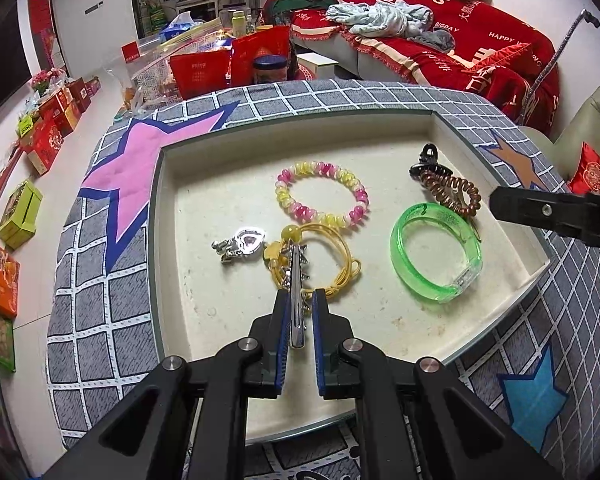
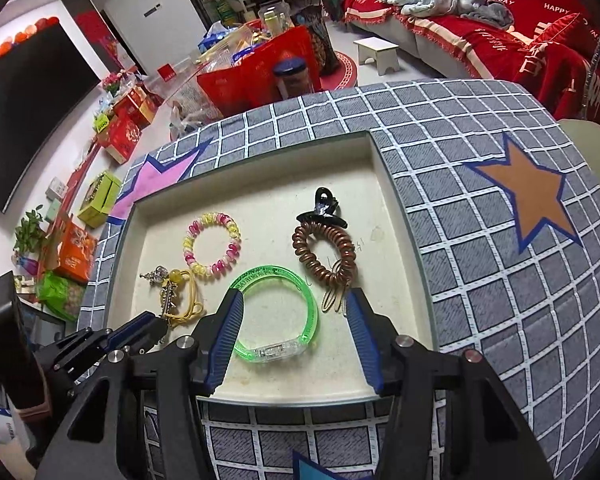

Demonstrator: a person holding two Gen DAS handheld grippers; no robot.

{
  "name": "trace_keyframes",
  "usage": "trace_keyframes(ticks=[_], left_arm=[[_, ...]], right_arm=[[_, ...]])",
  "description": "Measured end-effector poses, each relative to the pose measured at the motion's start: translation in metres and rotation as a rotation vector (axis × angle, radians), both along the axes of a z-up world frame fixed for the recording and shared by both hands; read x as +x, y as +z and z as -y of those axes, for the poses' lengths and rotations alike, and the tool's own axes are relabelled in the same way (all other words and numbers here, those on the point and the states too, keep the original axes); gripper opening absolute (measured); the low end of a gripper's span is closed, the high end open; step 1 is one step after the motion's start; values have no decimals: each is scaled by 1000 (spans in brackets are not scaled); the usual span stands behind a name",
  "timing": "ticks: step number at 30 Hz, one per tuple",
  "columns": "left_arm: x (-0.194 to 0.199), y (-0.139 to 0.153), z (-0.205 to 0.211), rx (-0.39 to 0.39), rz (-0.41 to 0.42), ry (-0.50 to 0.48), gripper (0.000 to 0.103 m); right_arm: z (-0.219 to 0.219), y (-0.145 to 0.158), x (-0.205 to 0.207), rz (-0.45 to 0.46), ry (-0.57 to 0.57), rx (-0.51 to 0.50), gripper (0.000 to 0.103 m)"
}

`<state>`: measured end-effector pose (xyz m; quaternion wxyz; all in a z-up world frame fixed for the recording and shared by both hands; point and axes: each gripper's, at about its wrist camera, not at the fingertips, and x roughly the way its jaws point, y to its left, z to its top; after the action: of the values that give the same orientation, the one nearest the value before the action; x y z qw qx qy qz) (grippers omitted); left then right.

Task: Organize jewelry
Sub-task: 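Open the right tool releasing the bangle while the left tool lowers and releases the barrette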

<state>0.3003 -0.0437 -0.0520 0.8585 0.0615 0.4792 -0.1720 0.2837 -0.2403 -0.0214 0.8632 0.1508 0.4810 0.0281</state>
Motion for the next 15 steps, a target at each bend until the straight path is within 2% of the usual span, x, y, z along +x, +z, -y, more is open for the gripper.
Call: trace_keyframes(ticks=[15], left_arm=[[-2,18,-2,-43,28,11,27]], right_arm=[[8,5,-19,14,-15,19,62]])
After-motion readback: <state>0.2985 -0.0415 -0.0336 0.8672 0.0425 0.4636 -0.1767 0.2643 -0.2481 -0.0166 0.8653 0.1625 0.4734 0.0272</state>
